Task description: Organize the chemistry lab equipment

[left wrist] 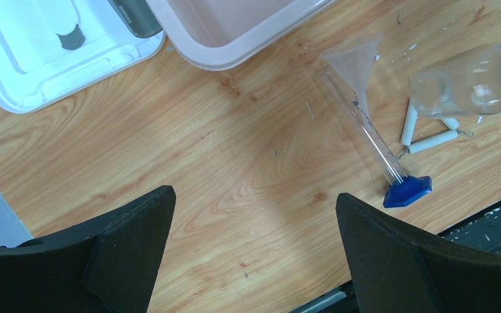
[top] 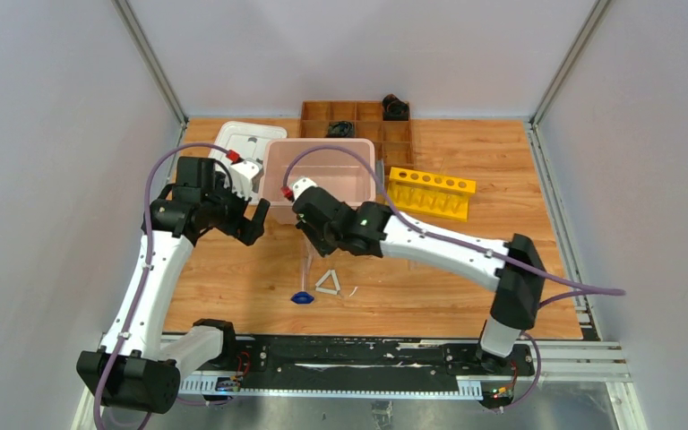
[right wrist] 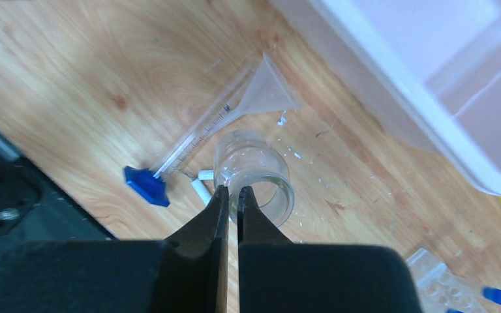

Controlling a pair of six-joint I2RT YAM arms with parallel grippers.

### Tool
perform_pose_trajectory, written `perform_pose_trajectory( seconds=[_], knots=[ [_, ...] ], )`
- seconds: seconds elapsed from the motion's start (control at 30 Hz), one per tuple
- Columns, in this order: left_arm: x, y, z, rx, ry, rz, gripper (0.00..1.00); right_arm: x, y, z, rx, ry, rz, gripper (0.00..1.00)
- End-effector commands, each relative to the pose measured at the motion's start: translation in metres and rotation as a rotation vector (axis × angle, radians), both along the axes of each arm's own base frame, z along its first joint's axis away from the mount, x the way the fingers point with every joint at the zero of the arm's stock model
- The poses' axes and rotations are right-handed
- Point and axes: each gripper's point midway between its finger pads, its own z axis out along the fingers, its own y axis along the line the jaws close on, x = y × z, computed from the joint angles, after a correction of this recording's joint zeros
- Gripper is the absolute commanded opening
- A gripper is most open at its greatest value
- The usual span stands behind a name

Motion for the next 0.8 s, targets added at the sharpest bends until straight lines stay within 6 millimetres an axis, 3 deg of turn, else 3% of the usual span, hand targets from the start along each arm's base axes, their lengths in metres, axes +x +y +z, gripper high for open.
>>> perform_pose_trajectory(
  seconds=[0.0, 0.13, 0.37, 0.57, 0.77],
  knots=[
    [0.006, -0.002, 0.013, -0.022, -0.034, -0.001, 1.00, 0.005, -0.015, 0.088, 0.145, -0.067, 0.000, 0.00],
    [0.007, -0.002, 0.017, -0.023, -0.046, 0.001, 1.00, 0.031, -0.028, 0.124, 0.183, -0.131, -0.062, 0.00],
    [0.004, -0.009, 0.020, -0.056, -0.050, -0.027, 1.00, 0.120, -0.053, 0.148, 0.163, -0.196, -0.243, 0.00],
    [0.006, -0.012, 0.011, -0.058, -0.020, -0.048, 1.00, 0.191, -0.069, 0.106, 0.066, -0.186, -0.365, 0.00],
    [0.005, -0.012, 0.008, -0.051, -0.015, -0.064, 1.00, 0.231, -0.070, 0.055, -0.006, -0.161, -0.411, 0.00]
  ],
)
